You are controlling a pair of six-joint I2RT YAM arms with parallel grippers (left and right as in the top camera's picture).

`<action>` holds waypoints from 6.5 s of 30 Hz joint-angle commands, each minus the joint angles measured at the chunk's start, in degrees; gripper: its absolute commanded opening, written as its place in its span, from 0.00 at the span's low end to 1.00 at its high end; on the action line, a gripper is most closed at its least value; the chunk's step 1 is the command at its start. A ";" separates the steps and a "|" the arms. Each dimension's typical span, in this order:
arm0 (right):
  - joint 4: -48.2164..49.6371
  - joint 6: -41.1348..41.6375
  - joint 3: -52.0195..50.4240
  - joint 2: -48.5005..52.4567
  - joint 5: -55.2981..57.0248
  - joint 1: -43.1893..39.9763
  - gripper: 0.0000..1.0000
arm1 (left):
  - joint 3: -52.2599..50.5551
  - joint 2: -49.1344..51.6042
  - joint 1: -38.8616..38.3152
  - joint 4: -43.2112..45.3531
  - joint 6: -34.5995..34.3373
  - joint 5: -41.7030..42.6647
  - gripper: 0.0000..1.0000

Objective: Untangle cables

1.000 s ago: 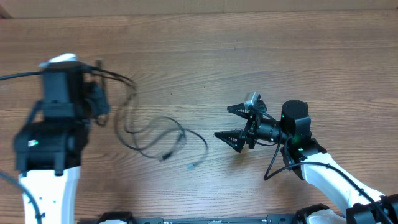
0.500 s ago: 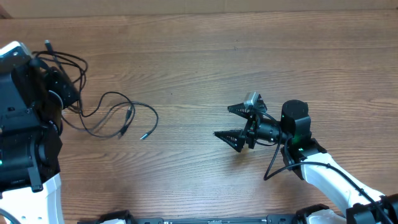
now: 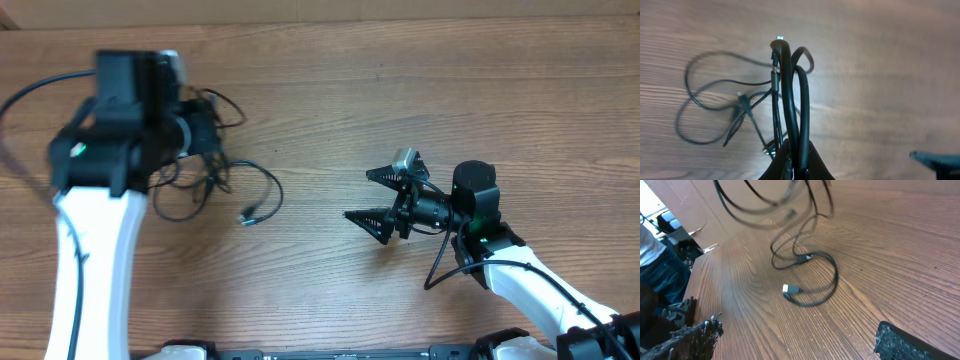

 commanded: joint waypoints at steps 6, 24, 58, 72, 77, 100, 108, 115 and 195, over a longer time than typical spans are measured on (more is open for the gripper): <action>0.26 -0.07 0.02 -0.13 0.42 -0.28 1.00 | 1.20 11.69 -8.74 -0.20 4.72 2.10 0.04; -1.42 0.11 0.02 -0.13 0.42 -2.01 1.00 | 1.25 26.34 -16.35 1.77 4.46 5.22 0.59; -1.62 0.11 0.02 -0.13 1.29 -2.01 1.00 | 1.25 26.27 -16.20 1.20 4.72 5.88 0.04; -2.29 0.11 0.02 -0.13 1.29 -2.01 1.00 | 20.59 14.49 -15.69 -4.85 7.72 7.69 0.04; -2.54 0.11 0.02 -0.13 1.31 -2.01 1.00 | 29.62 7.98 -15.58 -4.57 7.72 7.30 0.04; -2.91 0.11 0.02 -0.13 1.31 -2.01 1.00 | 41.66 -6.03 -15.54 6.91 10.75 -12.15 0.04; -2.93 0.11 0.02 -0.13 1.46 -2.01 1.00 | 41.64 -4.87 -15.56 5.90 12.13 -17.20 0.04; -2.91 0.11 0.02 -0.13 1.49 -2.01 1.00 | 41.62 -2.47 -15.56 -5.84 14.60 -13.94 0.04; 26.86 3.98 0.07 -0.13 -13.55 10.67 1.00 | 39.58 13.53 -24.98 -15.02 8.48 33.35 0.04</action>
